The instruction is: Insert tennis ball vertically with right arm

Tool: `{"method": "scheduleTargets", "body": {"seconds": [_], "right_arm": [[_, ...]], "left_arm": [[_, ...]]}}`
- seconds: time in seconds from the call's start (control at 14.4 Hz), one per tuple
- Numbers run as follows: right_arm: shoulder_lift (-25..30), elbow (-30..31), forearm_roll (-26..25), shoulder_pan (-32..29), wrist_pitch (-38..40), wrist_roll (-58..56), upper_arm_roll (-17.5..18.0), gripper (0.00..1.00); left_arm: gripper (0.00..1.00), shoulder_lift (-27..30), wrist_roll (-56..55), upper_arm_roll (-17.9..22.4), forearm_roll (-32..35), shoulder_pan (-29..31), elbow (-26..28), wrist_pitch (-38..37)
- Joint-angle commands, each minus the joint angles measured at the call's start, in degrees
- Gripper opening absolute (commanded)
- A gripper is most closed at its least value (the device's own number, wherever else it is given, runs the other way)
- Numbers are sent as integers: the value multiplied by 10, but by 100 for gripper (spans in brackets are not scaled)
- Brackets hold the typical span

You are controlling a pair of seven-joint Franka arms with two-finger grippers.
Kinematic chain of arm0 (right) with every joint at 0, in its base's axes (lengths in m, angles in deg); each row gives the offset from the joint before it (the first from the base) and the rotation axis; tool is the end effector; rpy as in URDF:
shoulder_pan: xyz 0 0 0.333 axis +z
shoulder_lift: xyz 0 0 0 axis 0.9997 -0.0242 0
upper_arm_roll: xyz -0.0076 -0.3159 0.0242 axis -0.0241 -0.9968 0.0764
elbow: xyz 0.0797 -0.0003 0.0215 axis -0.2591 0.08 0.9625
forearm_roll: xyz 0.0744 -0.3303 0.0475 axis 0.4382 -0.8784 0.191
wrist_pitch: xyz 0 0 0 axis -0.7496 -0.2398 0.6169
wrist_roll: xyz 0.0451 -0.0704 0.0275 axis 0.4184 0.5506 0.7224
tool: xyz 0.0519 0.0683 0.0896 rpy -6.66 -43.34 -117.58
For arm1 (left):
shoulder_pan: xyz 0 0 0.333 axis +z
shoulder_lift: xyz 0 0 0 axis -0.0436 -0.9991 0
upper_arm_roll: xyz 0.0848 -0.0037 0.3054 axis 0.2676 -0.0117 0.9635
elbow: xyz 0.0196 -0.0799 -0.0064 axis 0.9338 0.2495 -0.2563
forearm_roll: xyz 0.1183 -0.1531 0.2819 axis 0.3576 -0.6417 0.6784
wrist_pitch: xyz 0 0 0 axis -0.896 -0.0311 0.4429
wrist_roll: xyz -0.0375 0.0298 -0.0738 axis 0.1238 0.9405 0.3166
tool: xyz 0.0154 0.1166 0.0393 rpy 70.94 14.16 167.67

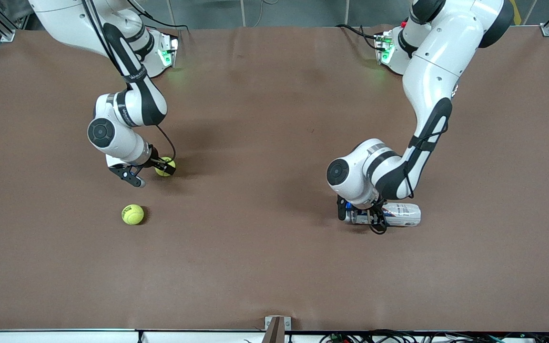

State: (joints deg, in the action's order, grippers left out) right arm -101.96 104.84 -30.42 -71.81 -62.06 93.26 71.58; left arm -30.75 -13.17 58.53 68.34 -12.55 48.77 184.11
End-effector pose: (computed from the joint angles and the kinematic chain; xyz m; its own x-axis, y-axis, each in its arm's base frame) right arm 0.4667 0.1126 0.2361 0.8456 -0.5158 -0.1376 -0.5181 -0.8551 0.0211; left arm 0.5896 -0.2404 0.1861 0.0260 -0.8203 -0.5713 -0.9886 0.0637 -0.1365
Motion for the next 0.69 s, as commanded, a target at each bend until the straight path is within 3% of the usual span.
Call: {"method": "scheduleTargets", "body": {"seconds": [0.0,0.14,0.35,0.62], "right_arm": [[11,16,14,9,-11,4,-3,89],[11,16,14,9,-11,4,-3,85],[10,16,14,9,-18,3,-3,78],[10,15,14,9,-18,4,-2,48]], "left_arm": [[91,-7,12,-1,7,3,-9,7],[87,-7,12,-1,8,5,-8,7],[74,-7,12,-1,7,5,-8,7],[68,-7,12,-1,7,5,-10,7]]}}
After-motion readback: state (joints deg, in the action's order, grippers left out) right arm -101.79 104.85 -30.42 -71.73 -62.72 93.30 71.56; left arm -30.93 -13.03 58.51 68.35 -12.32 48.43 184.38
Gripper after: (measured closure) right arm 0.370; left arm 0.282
